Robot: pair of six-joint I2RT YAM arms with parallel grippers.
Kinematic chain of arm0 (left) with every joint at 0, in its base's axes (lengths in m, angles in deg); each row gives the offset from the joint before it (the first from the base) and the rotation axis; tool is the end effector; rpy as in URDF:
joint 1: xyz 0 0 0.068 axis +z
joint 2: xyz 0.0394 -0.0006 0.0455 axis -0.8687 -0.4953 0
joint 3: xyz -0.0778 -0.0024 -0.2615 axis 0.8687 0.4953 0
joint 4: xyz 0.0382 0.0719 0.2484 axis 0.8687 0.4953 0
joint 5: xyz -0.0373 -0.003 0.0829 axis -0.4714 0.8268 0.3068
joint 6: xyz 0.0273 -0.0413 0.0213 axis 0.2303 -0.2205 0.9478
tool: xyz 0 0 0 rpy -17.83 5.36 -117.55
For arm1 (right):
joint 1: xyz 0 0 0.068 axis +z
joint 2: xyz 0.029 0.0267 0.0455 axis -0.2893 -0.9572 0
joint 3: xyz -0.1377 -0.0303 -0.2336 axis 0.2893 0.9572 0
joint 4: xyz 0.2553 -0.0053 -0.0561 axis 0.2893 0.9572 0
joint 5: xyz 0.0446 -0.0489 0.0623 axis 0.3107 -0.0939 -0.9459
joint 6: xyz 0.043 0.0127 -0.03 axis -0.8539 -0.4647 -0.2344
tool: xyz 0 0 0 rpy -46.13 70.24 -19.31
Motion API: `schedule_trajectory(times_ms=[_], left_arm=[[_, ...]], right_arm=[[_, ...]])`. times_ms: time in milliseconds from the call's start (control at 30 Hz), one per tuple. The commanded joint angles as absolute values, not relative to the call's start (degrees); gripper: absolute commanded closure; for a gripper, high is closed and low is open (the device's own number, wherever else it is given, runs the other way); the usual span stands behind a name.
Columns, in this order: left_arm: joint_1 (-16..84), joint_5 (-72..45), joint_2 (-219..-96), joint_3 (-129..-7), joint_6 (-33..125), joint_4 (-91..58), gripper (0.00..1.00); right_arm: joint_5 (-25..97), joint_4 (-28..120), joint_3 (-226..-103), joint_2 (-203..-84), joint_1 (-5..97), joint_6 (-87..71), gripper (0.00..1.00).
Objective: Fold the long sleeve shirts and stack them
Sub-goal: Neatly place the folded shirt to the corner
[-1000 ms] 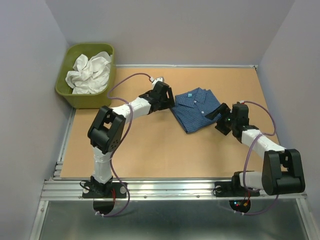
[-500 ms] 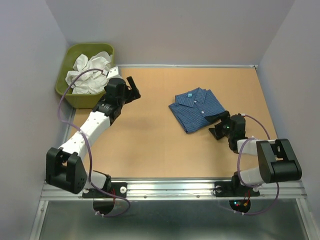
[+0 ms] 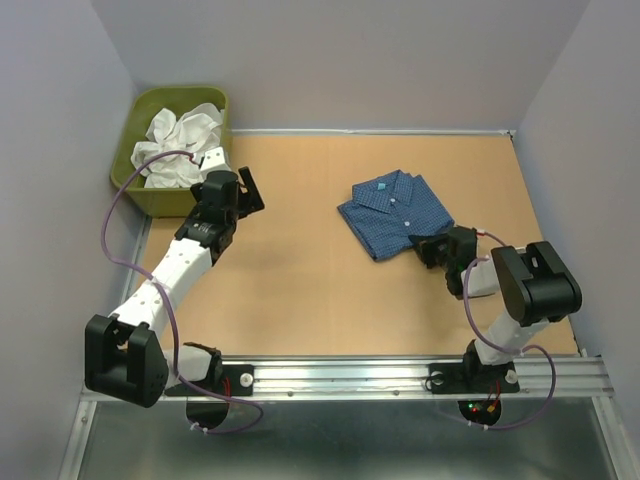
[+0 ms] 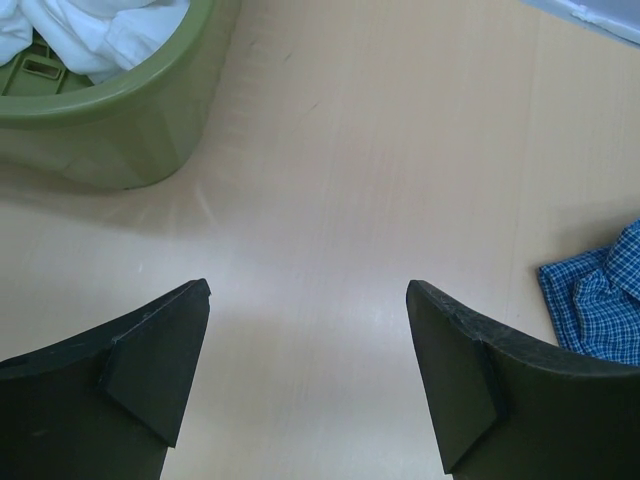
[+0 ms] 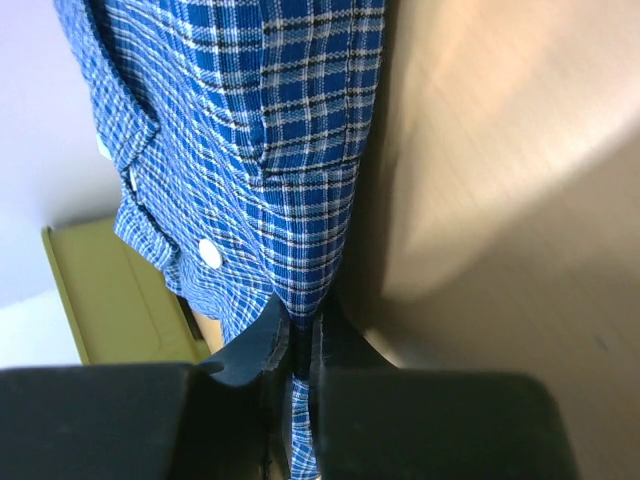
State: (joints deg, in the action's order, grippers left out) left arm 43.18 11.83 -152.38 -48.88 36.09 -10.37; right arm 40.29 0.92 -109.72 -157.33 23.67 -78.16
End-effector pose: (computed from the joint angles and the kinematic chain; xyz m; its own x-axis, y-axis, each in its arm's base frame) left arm 0.2742 -0.0735 0.3078 -0.3267 -0.2600 -0.9087 -0.1047 0.9655 -0.2386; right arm 0.2610 0.0335 0.1029 -0.2776 0.9462 -0.1664 0.4390 0.2790 0.8541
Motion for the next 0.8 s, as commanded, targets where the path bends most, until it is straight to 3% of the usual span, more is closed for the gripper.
schedule_trajectory(times_ms=[0,267,767], left_arm=[[43.6,13.8,-150.0,-48.8,37.3,-12.5,0.09],[43.6,14.7,-149.2,-48.5,37.4,-12.7,0.09],[43.9,15.9,-149.6,-48.5,37.8,-12.7,0.09]], right_arm=[[49.3,-0.6,-114.9,-159.4,23.0,-79.4,0.99],[56.1,-0.7,-124.8,-164.0,12.5,-79.0,0.99],[44.2,0.0,-152.5,-186.7,2.4,-74.1,0.99]])
